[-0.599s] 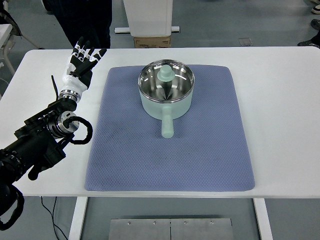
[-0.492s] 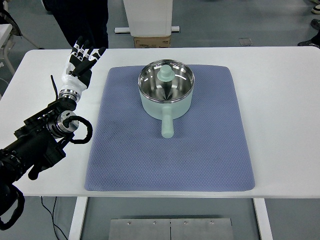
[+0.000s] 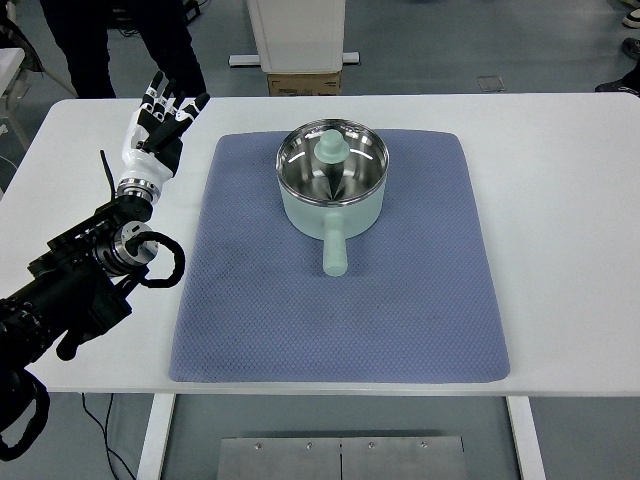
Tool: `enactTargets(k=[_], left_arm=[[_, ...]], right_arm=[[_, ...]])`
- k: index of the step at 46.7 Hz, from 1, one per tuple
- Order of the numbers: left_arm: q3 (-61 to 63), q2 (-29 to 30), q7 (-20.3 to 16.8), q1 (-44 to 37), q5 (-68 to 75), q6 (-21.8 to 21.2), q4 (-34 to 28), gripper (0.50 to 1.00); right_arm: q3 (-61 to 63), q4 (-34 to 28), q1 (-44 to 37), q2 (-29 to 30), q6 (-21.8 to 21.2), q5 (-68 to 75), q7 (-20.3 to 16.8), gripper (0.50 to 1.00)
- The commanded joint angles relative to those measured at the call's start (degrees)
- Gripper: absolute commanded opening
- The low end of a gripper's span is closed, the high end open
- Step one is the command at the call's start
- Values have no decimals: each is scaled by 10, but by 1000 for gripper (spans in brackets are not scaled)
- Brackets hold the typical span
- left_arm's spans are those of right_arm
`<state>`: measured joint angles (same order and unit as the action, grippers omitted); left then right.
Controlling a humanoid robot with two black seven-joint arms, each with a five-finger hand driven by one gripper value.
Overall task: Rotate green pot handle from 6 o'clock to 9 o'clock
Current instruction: 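Raise the left hand from its rest pose beside the mat, then swing the left hand over the far side of the green saucepan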
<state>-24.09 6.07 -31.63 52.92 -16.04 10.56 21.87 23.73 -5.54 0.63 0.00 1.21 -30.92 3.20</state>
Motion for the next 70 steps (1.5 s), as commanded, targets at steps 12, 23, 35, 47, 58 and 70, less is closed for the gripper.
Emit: enactTargets(k=[12,23,35,47,58,70], left_arm=[[2,10,6,11,34,1,0,1000],[2,24,15,17,65,4,1,1000],[3,46,14,22,166,3,3,1000],[4,66,11,32,317,6,3,1000],[5,83,2,56,413,10,8,1000],[6,132,-34,75,520,4,91,1000]], right_arm=[[0,0,1,0,0,0,1,1000],[0,0,0,0,0,1,1,1000],[1,0,0,0,0,0,1,1000],[1,0,0,0,0,0,1,1000],[0,0,0,0,0,0,1,1000],[0,0,1,0,0,1,1,1000]])
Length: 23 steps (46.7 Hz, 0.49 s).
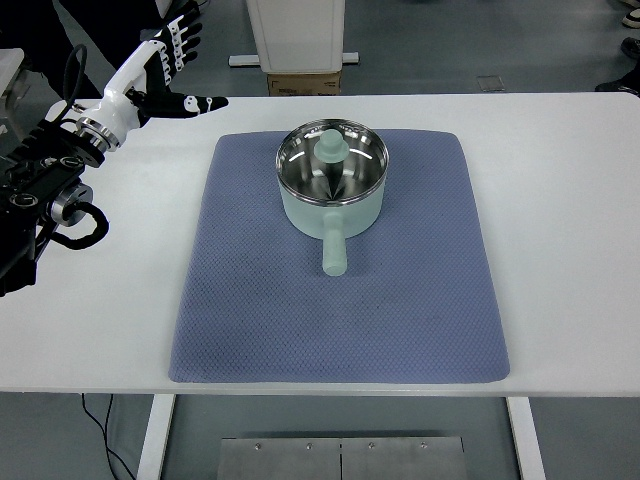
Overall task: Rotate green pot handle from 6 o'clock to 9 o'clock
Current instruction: 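Swing the left hand over the far side of the green saucepan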
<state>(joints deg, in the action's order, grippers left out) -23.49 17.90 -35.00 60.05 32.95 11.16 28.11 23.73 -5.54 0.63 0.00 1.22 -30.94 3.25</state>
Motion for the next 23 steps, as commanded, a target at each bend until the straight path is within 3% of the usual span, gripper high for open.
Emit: enactTargets(k=[1,13,23], left_arm=[[0,20,0,3,40,-3,39,1000],[1,109,0,15,147,-2,193,1000],[1,145,0,51,221,-1,247,1000]], right_arm=[[0,0,1,0,0,0,0,1000],[0,0,1,0,0,0,0,1000],[0,0,1,0,0,0,-1,1000]])
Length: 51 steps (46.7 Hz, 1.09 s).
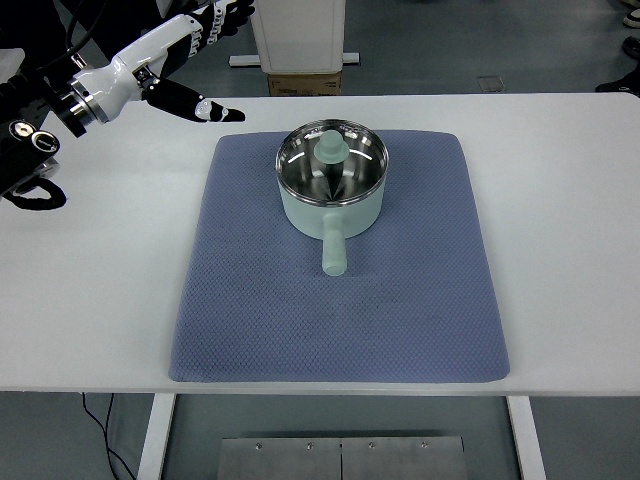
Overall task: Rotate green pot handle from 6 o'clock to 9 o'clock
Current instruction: 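Swing the left hand over the far side of the green saucepan, then lower the left hand down beside the saucepan onto its handle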
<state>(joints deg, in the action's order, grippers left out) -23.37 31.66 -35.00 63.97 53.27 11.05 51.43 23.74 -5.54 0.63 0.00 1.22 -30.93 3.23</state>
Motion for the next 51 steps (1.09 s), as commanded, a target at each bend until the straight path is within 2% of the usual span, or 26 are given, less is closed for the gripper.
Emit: enactTargets(k=[1,9,14,24,35,41,51], left_arm=[[0,10,0,15,24,1,18,1000],[8,18,0,23,134,1,71,1000],[11,17,0,34,201,1,79,1000],[48,17,0,77,248,1,123,1000],[168,3,0,171,288,1,125,1000],[184,-24,0,191,322,1,125,1000],[186,-34,0,217,331,6,147,1000]], right_arm=[[0,0,0,0,0,0,0,1000],[0,0,0,0,0,0,0,1000],[0,0,0,0,0,1,0,1000],[0,0,1,0,0,1,-1,1000],[0,0,0,0,0,0,-1,1000],[0,0,1,0,0,1,-1,1000],[0,0,1,0,0,0,0,1000]])
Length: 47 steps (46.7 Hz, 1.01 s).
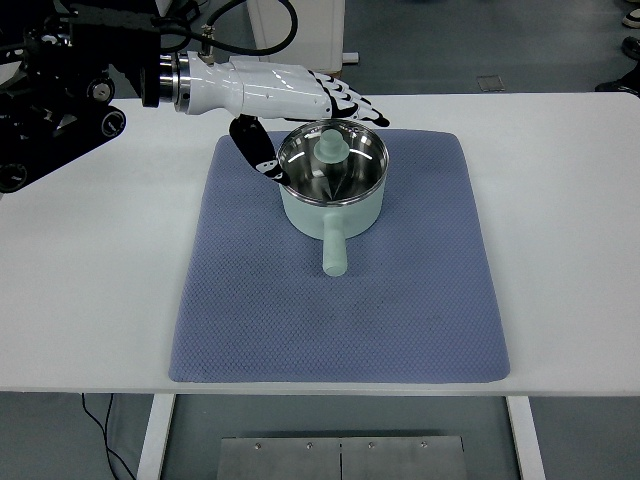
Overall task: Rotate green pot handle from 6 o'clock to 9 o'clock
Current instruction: 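Lower the left hand down beside the saucepan onto its handle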
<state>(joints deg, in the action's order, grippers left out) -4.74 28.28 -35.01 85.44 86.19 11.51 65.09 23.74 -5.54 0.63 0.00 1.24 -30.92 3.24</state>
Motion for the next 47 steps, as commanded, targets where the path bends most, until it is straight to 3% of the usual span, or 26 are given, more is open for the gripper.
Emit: enactTargets(k=[1,8,33,47], left_arm=[[1,0,0,3,6,4,14,1000],[16,-2,0,5,43,42,31,1000],[42,5,0,8,51,60,106,1000],[76,-21,0,3,106,61,103,1000]], right_arm=[[0,0,0,0,0,0,0,1000],[0,0,1,0,0,1,0,1000],[0,0,1,0,0,0,0,1000],[0,0,0,0,0,0,0,1000]])
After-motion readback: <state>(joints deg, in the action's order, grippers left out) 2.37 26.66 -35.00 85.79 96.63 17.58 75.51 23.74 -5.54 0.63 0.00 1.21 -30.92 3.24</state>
